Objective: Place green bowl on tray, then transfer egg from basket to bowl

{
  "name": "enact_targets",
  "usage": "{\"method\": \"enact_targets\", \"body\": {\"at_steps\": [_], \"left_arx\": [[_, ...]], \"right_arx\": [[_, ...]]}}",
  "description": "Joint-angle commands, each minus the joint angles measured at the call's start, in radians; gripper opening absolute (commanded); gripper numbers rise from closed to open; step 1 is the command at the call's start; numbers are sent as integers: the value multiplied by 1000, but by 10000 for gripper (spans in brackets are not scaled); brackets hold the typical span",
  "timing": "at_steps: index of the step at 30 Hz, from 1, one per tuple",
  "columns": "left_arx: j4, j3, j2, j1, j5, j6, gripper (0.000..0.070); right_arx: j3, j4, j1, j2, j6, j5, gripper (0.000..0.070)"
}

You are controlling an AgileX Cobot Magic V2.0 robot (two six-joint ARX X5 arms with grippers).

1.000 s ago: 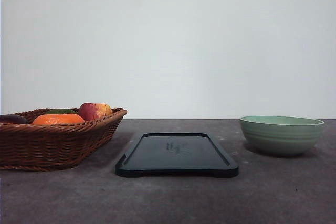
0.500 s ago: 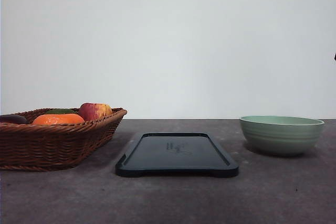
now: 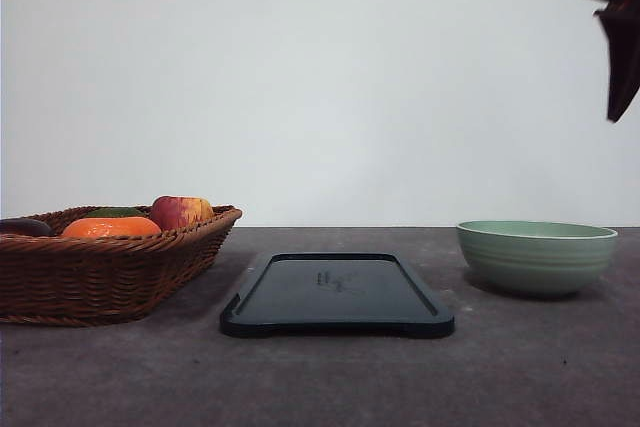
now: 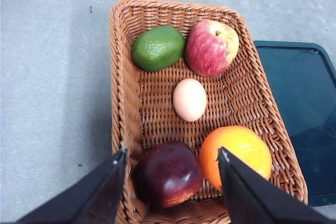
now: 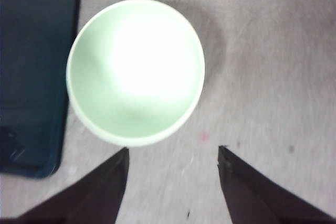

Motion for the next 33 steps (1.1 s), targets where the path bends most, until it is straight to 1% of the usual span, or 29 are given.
{"method": "enact_targets", "body": {"at_steps": [1, 6, 10, 15, 23, 24, 25, 28, 29, 33], "left_arx": [[5, 22, 6, -1, 2, -1, 348], [4, 22, 6, -1, 2, 0, 348], [5, 22, 6, -1, 2, -1, 348], [5, 22, 6, -1, 2, 0, 348], [12, 22, 6, -1, 2, 0, 348], [13, 22, 6, -1, 2, 0, 348], [14, 22, 6, -1, 2, 0, 348], [14, 22, 6, -1, 2, 0, 348], [14, 22, 6, -1, 2, 0, 348], [14, 22, 6, -1, 2, 0, 348]], "right_arx": [[39, 2, -2, 54, -25, 2, 334], [107, 4, -2, 176, -43, 11, 334], [129, 29, -1, 249, -54, 43, 333], [130, 57, -1, 320, -58, 55, 263], [130, 93, -1, 397, -58, 54, 253], [130, 94, -1, 405, -58, 54, 240], [130, 94, -1, 411, -58, 55, 193], [130, 95, -1, 422, -58, 54, 24], [130, 96, -1, 423, -58, 54, 0], [134, 88, 1, 423, -56, 52, 0]]}}
